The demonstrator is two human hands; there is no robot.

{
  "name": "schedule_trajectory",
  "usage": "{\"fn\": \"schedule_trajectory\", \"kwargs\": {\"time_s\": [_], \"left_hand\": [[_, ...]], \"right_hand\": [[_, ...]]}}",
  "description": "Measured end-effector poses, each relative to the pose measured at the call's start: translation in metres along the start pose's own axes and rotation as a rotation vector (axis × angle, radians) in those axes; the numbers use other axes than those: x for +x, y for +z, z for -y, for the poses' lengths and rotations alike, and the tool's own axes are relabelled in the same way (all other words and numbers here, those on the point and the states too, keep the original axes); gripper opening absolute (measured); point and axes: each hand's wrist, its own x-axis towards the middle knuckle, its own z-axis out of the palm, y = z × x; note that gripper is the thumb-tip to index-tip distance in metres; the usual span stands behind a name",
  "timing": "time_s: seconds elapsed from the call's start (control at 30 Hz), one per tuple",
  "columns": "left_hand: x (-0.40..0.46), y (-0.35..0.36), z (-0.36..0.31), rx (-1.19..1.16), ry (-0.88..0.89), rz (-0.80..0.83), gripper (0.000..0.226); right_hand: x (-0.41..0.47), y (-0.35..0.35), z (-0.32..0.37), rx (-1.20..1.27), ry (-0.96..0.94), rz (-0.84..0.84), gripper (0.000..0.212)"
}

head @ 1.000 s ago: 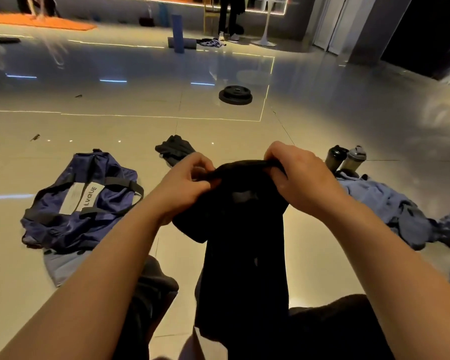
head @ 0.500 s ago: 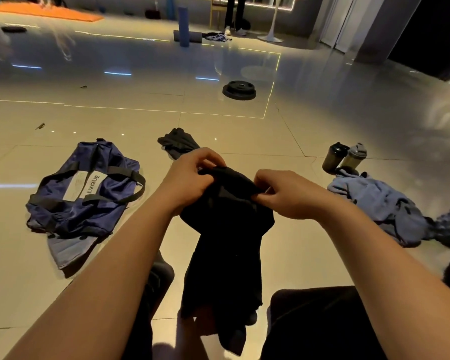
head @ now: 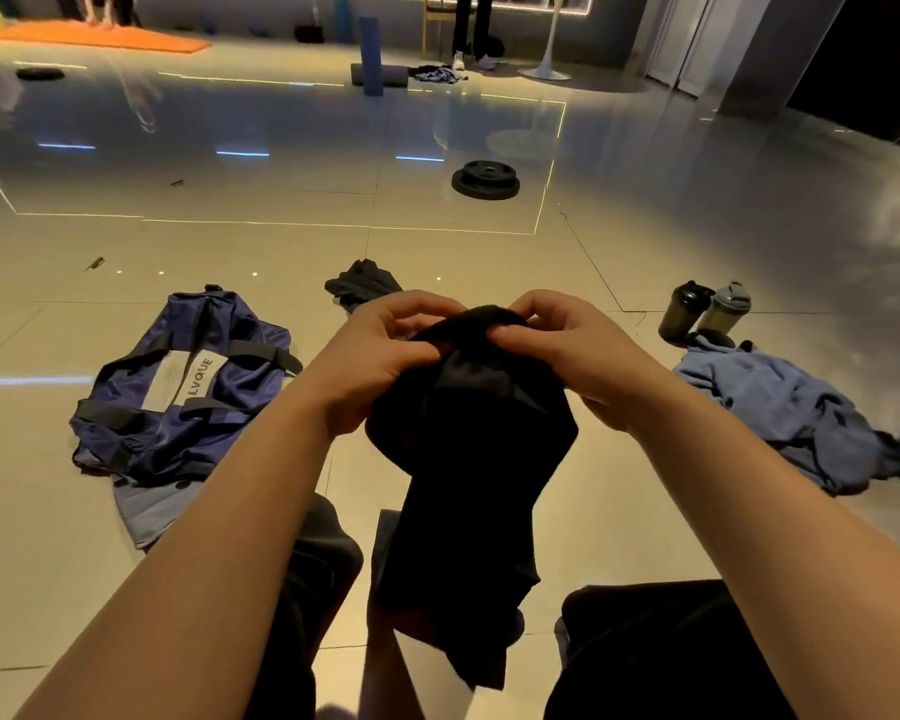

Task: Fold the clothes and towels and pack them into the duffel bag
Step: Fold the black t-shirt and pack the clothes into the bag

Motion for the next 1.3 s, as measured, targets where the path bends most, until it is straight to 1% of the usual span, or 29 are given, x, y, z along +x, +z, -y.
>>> {"fn": "schedule_trajectory", "kwargs": {"time_s": [0.03,0.13,0.17,0.23,0.27,0.33,0.37,0.43,0.47,0.53,0.6,0.7,0.77,0.83,0.87,0.93,1.0,1.07,1.1,1.13,1.17,1.23,1.3], "left_hand": [[0.0,-0.002,0.0,0.015,-0.016,0.061,0.039],[0.0,-0.003,0.006,0.052,-0.094,0.252,0.054],[0.0,-0.002,0.009,0.08,-0.121,0.298,0.054],[0.0,0.0,0.014,0.169,-0.167,0.333,0.051],[0.0,0.002,0.017,0.204,-0.183,0.331,0.054],[0.002,0.003,0.021,0.237,-0.187,0.281,0.061],[0.004,0.003,0.021,0.238,-0.169,0.236,0.057],[0.009,0.002,0.019,0.195,-0.11,0.111,0.032],[0.011,0.001,0.017,0.15,-0.08,0.046,0.024],[0.013,-0.003,0.011,0.043,-0.009,-0.065,0.024],[0.014,-0.007,0.006,-0.007,0.046,-0.138,0.021],[0.018,-0.009,0.008,0.047,0.071,-0.213,0.015],[0.02,-0.009,0.012,0.137,0.058,-0.248,0.015],[0.02,-0.007,0.015,0.295,0.044,-0.279,0.015],[0.019,-0.004,0.016,0.353,0.04,-0.301,0.018],[0.017,0.004,0.016,0.402,0.067,-0.317,0.031],[0.013,0.015,0.016,0.413,0.094,-0.227,0.05],[0.008,0.025,0.017,0.33,0.043,-0.049,0.062],[0.006,0.028,0.018,0.267,0.005,0.028,0.06],[0.006,0.031,0.019,0.22,-0.024,0.073,0.054],[0.006,0.034,0.02,0.2,-0.032,0.083,0.045],[0.007,0.039,0.02,0.235,0.001,0.033,0.031],[0.008,0.041,0.021,0.29,0.031,-0.03,0.025]], "right_hand": [[0.0,-0.001,0.001,0.003,-0.015,-0.036,0.005],[-0.001,0.0,0.001,-0.063,-0.074,-0.151,0.007],[-0.001,-0.001,0.0,-0.09,-0.098,-0.202,0.008],[0.0,-0.005,-0.001,-0.156,-0.148,-0.322,0.009],[0.0,-0.009,-0.002,-0.189,-0.173,-0.383,0.011],[0.0,-0.019,-0.003,-0.255,-0.212,-0.491,0.012],[-0.001,-0.024,-0.004,-0.305,-0.229,-0.537,0.013],[-0.003,-0.031,-0.007,-0.447,-0.274,-0.611,0.018],[-0.004,-0.033,-0.008,-0.518,-0.301,-0.637,0.02],[-0.005,-0.035,-0.01,-0.621,-0.352,-0.671,0.022],[-0.004,-0.036,-0.011,-0.684,-0.375,-0.665,0.024],[-0.002,-0.038,-0.013,-0.697,-0.346,-0.588,0.027],[-0.001,-0.038,-0.015,-0.669,-0.306,-0.555,0.025],[-0.001,-0.036,-0.016,-0.662,-0.273,-0.528,0.022],[-0.001,-0.034,-0.017,-0.662,-0.261,-0.511,0.023],[-0.001,-0.028,-0.016,-0.624,-0.24,-0.459,0.022],[-0.001,-0.018,-0.013,-0.536,-0.217,-0.377,0.02],[-0.002,-0.01,-0.009,-0.477,-0.201,-0.302,0.02],[-0.003,-0.007,-0.007,-0.45,-0.194,-0.277,0.022],[-0.003,-0.005,-0.006,-0.414,-0.187,-0.258,0.024],[-0.004,-0.004,-0.005,-0.376,-0.172,-0.239,0.028],[-0.005,-0.003,-0.004,-0.338,-0.12,-0.192,0.036],[-0.005,-0.004,-0.006,-0.365,-0.072,-0.154,0.039]]}}
